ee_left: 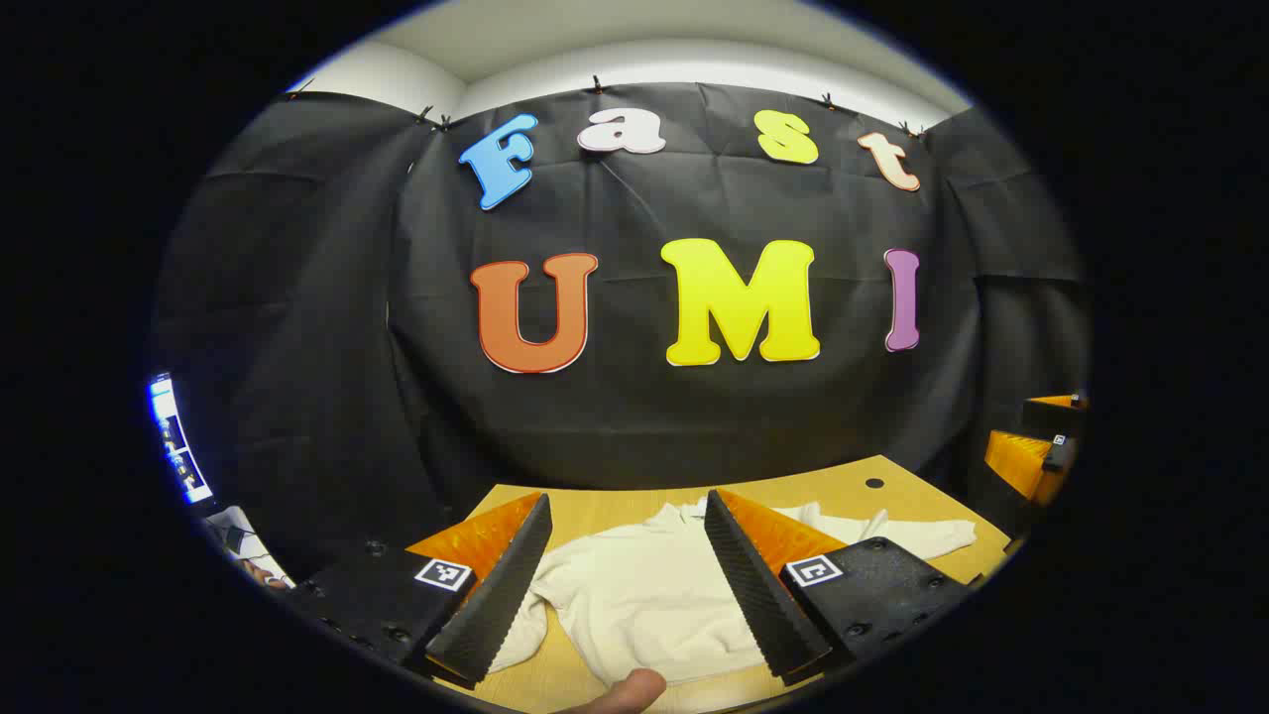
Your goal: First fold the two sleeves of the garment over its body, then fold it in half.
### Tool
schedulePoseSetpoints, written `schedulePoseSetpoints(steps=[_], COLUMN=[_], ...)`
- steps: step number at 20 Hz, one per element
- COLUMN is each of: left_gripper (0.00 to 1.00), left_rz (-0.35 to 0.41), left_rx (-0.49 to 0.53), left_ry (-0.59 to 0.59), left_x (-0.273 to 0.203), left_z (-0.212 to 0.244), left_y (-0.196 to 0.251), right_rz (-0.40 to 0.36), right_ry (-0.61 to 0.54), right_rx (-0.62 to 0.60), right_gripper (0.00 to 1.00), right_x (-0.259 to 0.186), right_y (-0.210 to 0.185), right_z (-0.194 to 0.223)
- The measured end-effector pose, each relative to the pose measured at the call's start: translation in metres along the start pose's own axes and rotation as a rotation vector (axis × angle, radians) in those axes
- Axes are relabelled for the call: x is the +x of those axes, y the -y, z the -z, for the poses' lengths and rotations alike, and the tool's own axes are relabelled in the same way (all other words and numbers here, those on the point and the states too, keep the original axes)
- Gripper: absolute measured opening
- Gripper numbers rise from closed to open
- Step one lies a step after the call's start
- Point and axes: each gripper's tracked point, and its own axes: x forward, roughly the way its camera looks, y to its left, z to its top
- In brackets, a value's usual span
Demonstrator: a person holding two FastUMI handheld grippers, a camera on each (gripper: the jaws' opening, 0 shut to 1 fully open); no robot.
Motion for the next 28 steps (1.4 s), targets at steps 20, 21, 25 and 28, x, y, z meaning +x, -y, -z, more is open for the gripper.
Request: schedulePoseSetpoints(steps=[20, 21, 25, 28], left_gripper=[0.99, 0.99, 0.99, 0.99], left_rz=[0.014, 0.033, 0.030, 0.007], left_rx=[-0.017, -0.020, 0.002, 0.038], left_ry=[0.000, 0.007, 0.041, 0.049], left_x=[0.035, 0.035, 0.037, 0.034], left_z=[0.000, 0.000, -0.003, -0.003], left_y=[0.033, 0.039, 0.048, 0.057], right_rz=[-0.005, -0.001, 0.104, 0.200], right_ry=[0.013, 0.006, -0.058, -0.113], right_rx=[0.020, 0.027, 0.071, 0.067], right_gripper=[0.94, 0.94, 0.94, 0.94], right_x=[0.055, 0.059, 0.080, 0.098], right_y=[0.037, 0.044, 0.100, 0.155], right_z=[0.001, 0.006, 0.050, 0.091])
